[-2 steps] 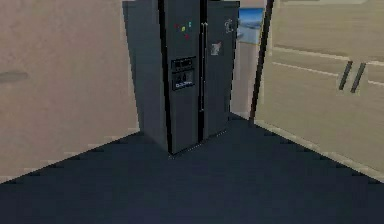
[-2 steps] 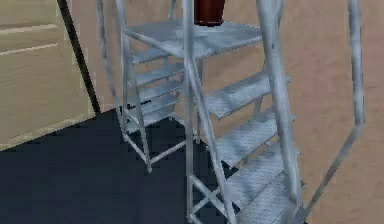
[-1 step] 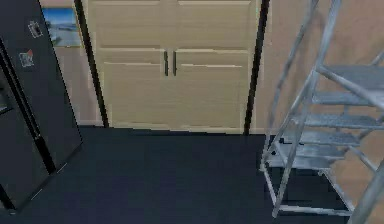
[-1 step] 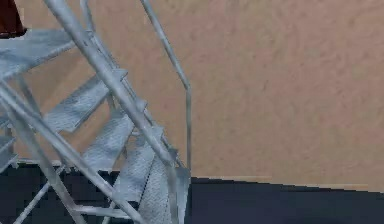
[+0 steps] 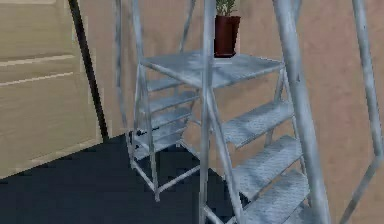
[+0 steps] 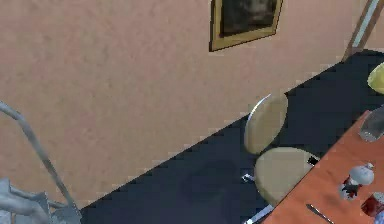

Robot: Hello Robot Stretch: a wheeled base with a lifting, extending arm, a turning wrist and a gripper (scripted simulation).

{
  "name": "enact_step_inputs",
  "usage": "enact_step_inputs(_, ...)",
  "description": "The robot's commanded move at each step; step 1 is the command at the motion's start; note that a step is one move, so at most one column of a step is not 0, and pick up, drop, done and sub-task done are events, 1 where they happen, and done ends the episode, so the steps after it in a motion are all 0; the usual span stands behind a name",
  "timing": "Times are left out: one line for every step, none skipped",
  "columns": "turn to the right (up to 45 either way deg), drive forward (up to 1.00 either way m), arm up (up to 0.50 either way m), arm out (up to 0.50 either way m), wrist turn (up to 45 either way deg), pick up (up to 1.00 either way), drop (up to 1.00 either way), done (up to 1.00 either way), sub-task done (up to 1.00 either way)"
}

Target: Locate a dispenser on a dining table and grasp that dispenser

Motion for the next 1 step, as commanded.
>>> enact_step_inputs(45.0, 0.0, 0.0, 0.0, 0.0, 0.0, 0.0, 0.0, 0.0)
